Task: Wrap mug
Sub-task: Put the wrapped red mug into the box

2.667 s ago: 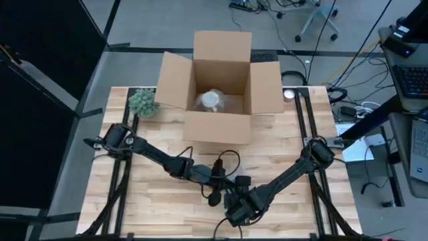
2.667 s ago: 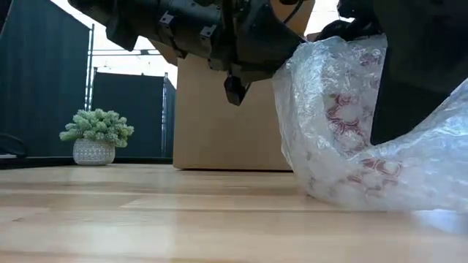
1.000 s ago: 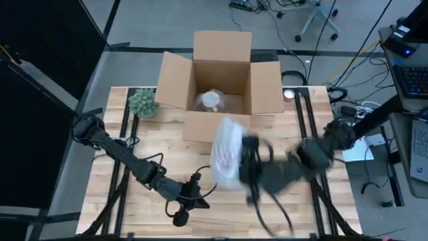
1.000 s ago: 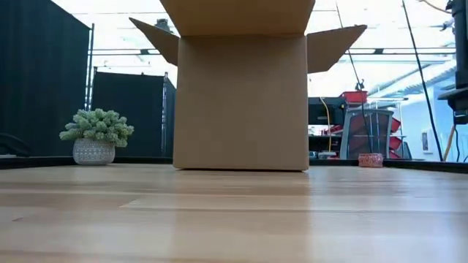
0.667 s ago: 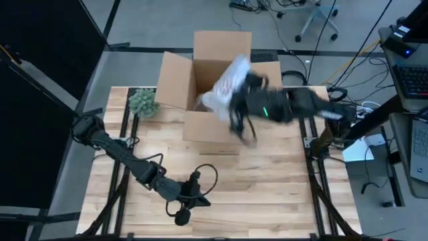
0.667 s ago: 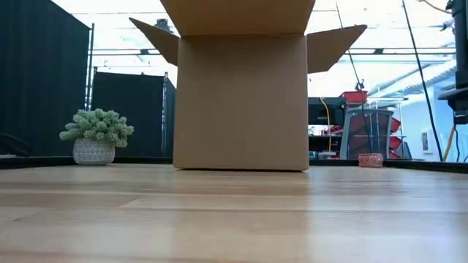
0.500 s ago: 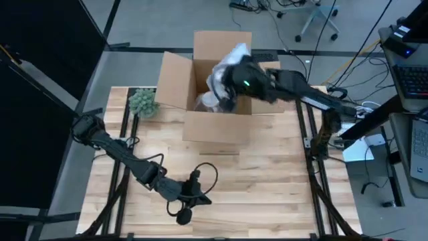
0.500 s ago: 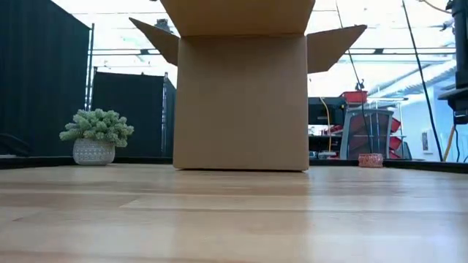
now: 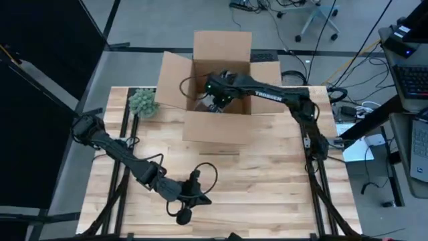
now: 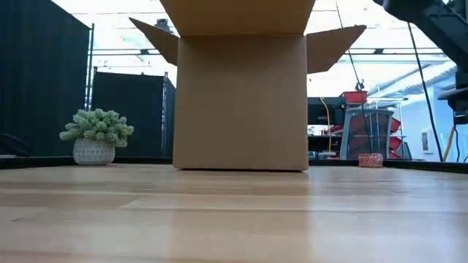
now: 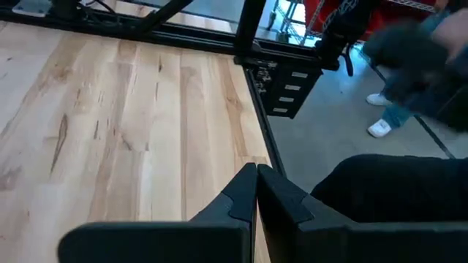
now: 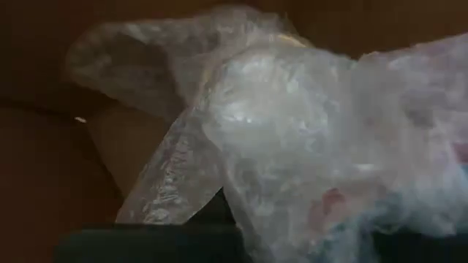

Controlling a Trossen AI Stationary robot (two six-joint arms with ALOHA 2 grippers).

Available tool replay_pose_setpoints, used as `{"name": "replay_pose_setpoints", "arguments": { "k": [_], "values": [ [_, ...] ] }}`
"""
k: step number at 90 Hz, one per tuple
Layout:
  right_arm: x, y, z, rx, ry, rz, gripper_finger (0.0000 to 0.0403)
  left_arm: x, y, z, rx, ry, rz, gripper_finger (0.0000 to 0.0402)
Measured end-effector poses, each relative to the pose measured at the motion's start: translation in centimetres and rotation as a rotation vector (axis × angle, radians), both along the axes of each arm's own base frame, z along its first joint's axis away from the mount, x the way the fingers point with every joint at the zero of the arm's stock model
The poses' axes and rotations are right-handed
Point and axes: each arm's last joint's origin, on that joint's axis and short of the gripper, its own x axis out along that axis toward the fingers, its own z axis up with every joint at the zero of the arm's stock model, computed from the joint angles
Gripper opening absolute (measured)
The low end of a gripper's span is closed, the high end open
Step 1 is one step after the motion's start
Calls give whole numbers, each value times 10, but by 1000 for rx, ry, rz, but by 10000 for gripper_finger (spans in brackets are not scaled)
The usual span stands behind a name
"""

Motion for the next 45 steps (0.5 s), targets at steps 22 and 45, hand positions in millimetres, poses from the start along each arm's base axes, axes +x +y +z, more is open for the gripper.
{"name": "replay_pose_setpoints", "arguments": {
  "k": [22, 45],
  "values": [
    [10, -2, -15, 85, -50, -61, 37, 0, 0, 0, 5, -1, -2, 0],
    [12, -1, -17, 105, -67, -92, 128, 0, 0, 0, 5, -2, -2, 0]
  ]
}}
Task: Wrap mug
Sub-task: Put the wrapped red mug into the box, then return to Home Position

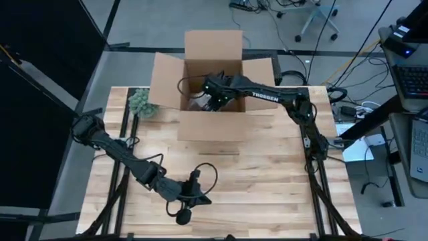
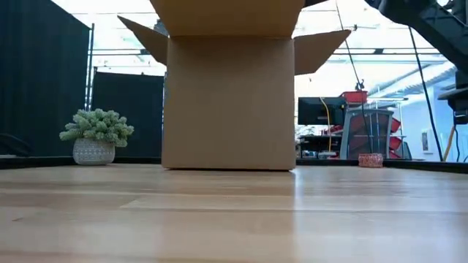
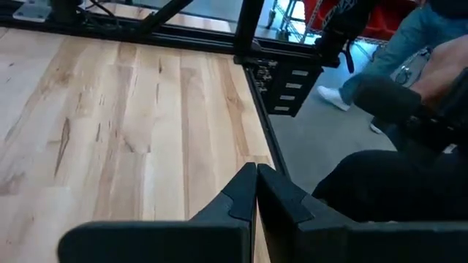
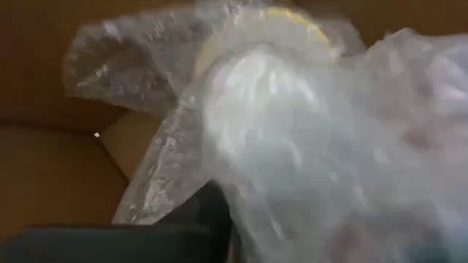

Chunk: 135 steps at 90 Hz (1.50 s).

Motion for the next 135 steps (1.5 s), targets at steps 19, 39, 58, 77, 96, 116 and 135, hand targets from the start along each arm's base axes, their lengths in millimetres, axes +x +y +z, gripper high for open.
{"name": "replay_pose_setpoints", "arguments": {
  "k": [19, 39, 58, 77, 96, 116, 135],
  "values": [
    [-13, -4, 26, -6, -45, 0, 212, 0, 0, 0, 0, 0, 0, 0],
    [-44, 7, 93, -92, -177, 13, 248, 0, 0, 0, -2, 1, 1, 0],
    [-82, 35, 151, -167, -286, 78, 244, 0, 0, 0, -2, 1, 1, 0],
    [-117, 81, 182, -181, -279, 211, 243, 0, 0, 0, 23, -5, -10, 0],
    [-152, 120, 210, -190, -341, 296, 242, 0, 0, 0, 23, -8, -10, 0],
    [-175, 168, 201, -231, -374, 438, 242, 0, 0, 0, 47, -17, -22, 0],
    [-206, 192, 148, -232, -523, 476, 229, 0, 0, 0, 60, -22, -27, 0]
  ]
}}
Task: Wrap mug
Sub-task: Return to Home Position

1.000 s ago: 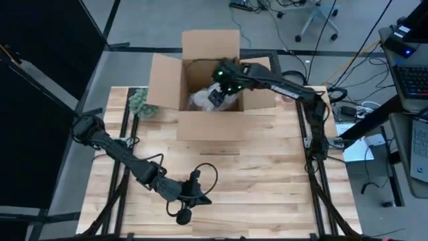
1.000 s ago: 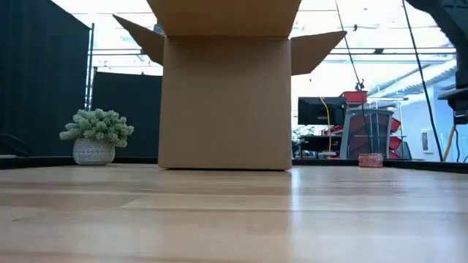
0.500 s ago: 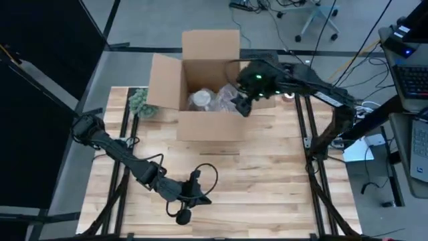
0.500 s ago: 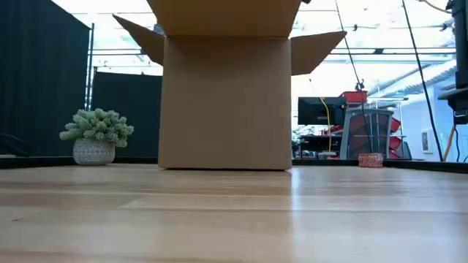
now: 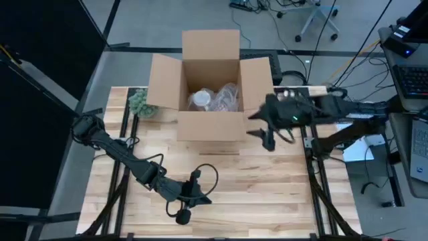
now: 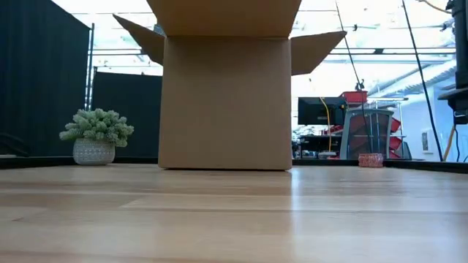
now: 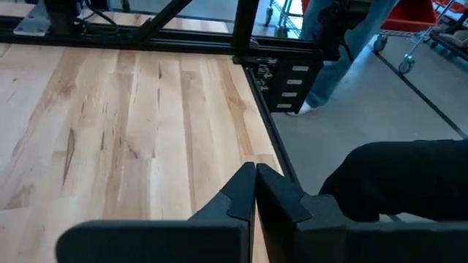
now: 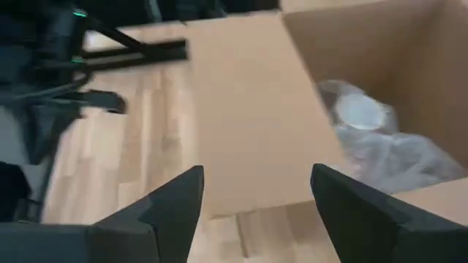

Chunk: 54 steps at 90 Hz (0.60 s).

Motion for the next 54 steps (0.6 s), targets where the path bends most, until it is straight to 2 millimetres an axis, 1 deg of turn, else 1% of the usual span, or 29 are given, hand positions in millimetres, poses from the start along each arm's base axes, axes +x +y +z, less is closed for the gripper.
{"name": "replay_pose_setpoints", "arguments": {
  "k": [11, 20, 25, 31, 39, 49, 54],
  "values": [
    [-19, 6, -44, 56, -133, 17, 204, 0, 0, 0, -17, 6, 8, 0],
    [-34, 5, -78, 102, -284, 20, 180, 0, 1, 0, -21, 7, 12, 0],
    [-40, 4, -99, 117, -329, 17, 166, 1, 1, 0, -20, 7, 12, 0],
    [-47, 2, -123, 119, -351, 16, 149, 1, 2, 0, -1, 1, 7, 0],
    [-57, 1, -144, 125, -386, 46, 121, 1, 3, -1, 22, 10, 4, 0],
    [-66, -1, -171, 100, -317, 16, 81, 3, 7, -3, 40, 19, 10, 0],
    [-68, -2, -178, 112, -300, 4, 64, 3, 7, -2, 35, 12, 14, 0]
  ]
}}
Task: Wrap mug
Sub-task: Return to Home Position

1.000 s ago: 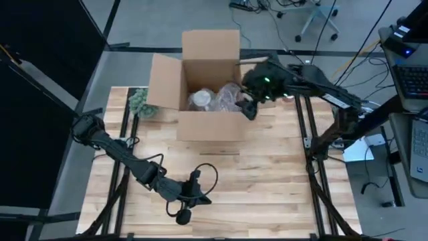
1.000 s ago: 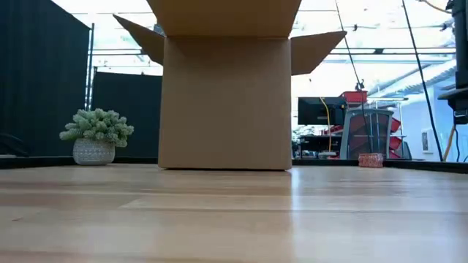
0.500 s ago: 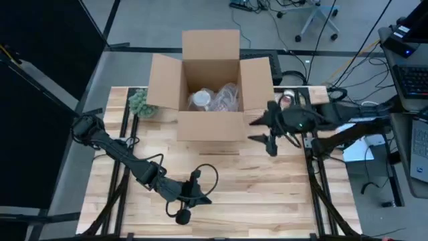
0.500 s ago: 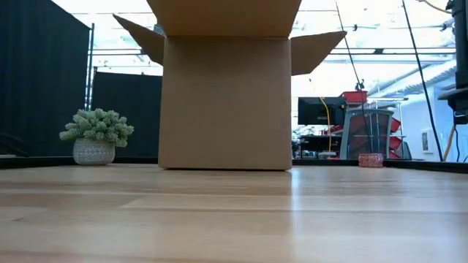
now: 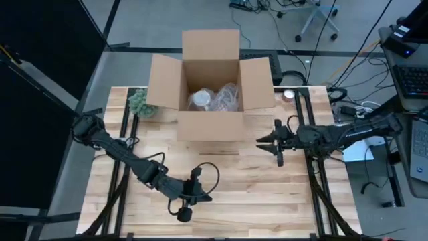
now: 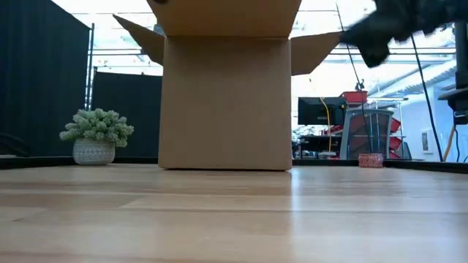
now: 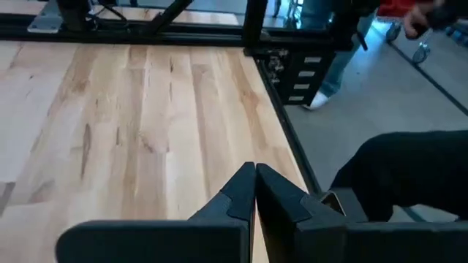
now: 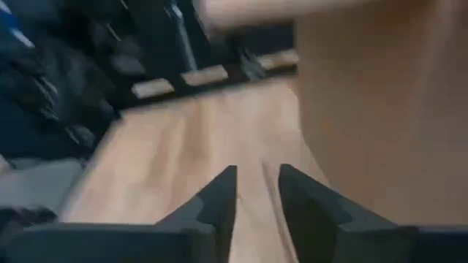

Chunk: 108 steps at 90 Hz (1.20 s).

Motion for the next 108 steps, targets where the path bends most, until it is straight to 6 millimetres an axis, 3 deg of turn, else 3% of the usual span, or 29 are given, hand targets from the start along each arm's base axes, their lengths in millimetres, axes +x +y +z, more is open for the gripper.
{"name": "replay_pose_setpoints", "arguments": {
  "k": [19, 30, 42, 61, 108],
  "values": [
    [0, 1, -12, -38, -13, 51, 33, 0, 0, -1, 4, 9, -48, 0],
    [-1, 0, -19, -76, -115, 65, 32, 2, 3, -1, 18, 9, -136, 0],
    [-11, 3, -36, -103, -277, 225, 32, 3, 5, -1, 7, 14, -153, 0],
    [-29, -5, -49, -68, -331, 179, 31, 3, 12, -2, 9, 20, -136, 0],
    [-57, -10, -51, -88, -335, 144, 32, -69, 57, -1, -28, -112, -11, 0]
  ]
}}
